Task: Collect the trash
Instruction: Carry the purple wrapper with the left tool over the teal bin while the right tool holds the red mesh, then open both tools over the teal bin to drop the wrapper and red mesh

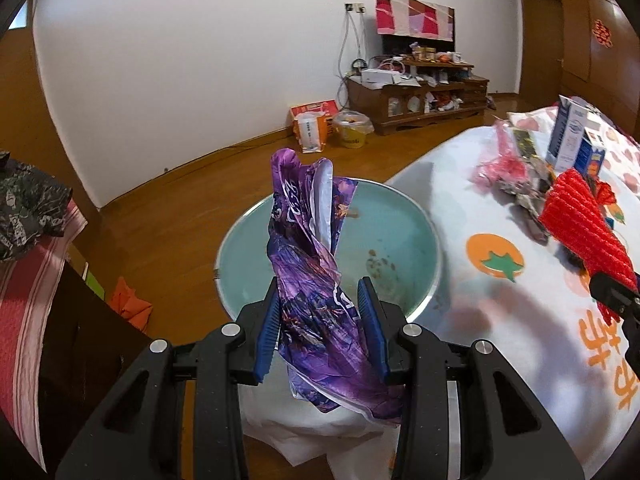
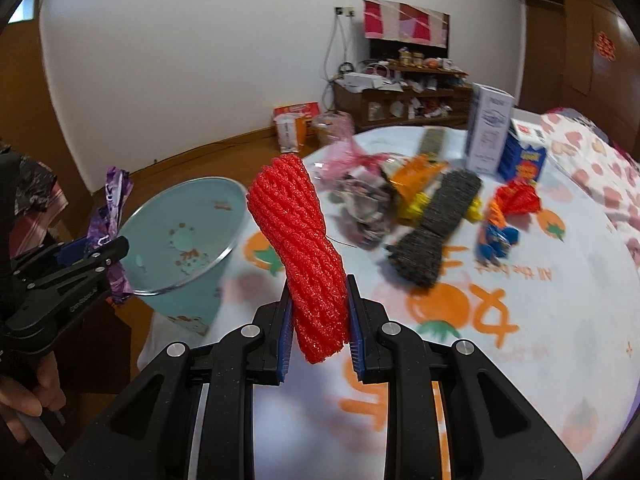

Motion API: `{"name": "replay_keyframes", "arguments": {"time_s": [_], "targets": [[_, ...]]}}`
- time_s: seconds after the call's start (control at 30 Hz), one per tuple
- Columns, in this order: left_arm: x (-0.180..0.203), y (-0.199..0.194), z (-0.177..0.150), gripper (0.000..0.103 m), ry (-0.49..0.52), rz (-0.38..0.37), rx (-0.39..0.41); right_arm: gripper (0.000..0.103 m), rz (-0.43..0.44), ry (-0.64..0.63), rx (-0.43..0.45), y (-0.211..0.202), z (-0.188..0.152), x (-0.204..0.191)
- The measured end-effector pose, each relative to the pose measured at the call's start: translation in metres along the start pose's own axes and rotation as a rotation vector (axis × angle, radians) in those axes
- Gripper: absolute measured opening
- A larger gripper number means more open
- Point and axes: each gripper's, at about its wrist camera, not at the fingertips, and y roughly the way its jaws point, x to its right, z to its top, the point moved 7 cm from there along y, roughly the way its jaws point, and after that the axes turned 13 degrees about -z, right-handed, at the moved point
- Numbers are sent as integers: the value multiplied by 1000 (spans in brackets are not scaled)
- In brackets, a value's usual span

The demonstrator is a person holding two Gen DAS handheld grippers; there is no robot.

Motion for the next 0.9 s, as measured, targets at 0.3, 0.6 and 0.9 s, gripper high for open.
{"name": "replay_keyframes", "arguments": {"time_s": [0.3,0.6,0.9], "targets": [[-28,2,4,38,-23,33,0,25,35,-41,11,6,14,-37],[-45,11,7,39,-22,31,-12,25,59,-63,0,19,27,-71],[-50,24,14,39,-10,17,-25,25,55,-84,-13,40,39,-98]]}}
